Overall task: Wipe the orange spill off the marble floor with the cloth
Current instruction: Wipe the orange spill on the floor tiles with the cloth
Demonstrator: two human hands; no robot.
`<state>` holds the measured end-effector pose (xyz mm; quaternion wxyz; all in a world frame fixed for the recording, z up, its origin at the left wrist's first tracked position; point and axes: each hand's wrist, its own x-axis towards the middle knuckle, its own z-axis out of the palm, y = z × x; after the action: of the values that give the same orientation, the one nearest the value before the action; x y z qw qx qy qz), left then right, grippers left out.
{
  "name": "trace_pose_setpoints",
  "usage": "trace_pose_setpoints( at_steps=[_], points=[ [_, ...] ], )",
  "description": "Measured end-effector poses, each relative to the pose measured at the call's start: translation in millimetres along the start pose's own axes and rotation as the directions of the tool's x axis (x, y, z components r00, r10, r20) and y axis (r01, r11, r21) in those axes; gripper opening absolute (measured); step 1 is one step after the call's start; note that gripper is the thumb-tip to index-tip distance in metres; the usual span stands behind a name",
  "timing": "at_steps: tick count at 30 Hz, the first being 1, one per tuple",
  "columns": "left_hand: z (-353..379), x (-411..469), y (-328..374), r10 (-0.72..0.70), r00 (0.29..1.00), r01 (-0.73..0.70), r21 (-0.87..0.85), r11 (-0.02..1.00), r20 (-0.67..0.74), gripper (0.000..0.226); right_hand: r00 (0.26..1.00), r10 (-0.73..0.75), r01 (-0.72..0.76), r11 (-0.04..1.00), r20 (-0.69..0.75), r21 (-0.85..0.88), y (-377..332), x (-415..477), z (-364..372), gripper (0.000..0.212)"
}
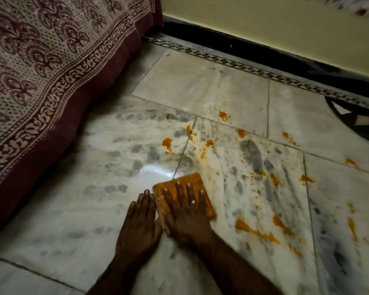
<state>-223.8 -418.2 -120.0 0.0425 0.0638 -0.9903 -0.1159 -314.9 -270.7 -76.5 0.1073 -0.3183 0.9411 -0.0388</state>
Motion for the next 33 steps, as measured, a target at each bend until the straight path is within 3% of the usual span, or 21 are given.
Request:
trace_pose_setpoints(
  at_steps=[5, 8, 15, 20, 24, 29, 33],
  points=[
    [-0.8, -4.3, 25.2, 0.0, 1.0, 0.0, 0.005, 1.0, 0.005, 0.069, 0.973, 0.14, -0.142, 0.99, 0.185, -0.003, 65.5, 21.2, -29.3, 0.065],
    [0.6, -14.1, 39.1, 0.032, 0.999, -0.032, -0.006, 0.999, 0.032, 0.07, 0.958, 0.138, -0.133, 0.99, 0.252, -0.036, 91.6, -9.6, -32.9, 0.066],
    [1.4, -38.3, 60.6, 0.075, 0.995, -0.075, -0.009, 0.997, 0.061, 0.07, 0.997, -0.045, 0.05, 0.996, 0.066, -0.073, 75.4, -141.7, 3.0, 0.064],
    [2.8, -38.6, 63.2, 0.088, 0.995, -0.089, 0.013, 0.996, 0.04, 0.066, 0.99, -0.134, 0.137, 0.988, 0.05, -0.072, 67.9, -110.9, 5.3, 0.066],
    [1.4, -36.7, 65.9, 0.092, 0.994, -0.094, 0.032, 0.995, 0.053, 0.069, 0.994, 0.096, -0.092, 0.993, 0.058, -0.068, 110.0, -85.9, -3.0, 0.064],
    [4.5, -43.5, 76.5, 0.161, 0.982, -0.163, 0.009, 0.987, 0.1, 0.068, 0.927, 0.372, -0.369, 0.927, 0.045, -0.065, 166.3, -134.4, -4.0, 0.067],
    [5.7, -49.0, 95.6, 0.207, 0.973, -0.208, 0.003, 0.978, 0.102, 0.069, 0.892, 0.452, -0.451, 0.892, 0.005, -0.031, 152.8, -205.3, 14.0, 0.065]
  ],
)
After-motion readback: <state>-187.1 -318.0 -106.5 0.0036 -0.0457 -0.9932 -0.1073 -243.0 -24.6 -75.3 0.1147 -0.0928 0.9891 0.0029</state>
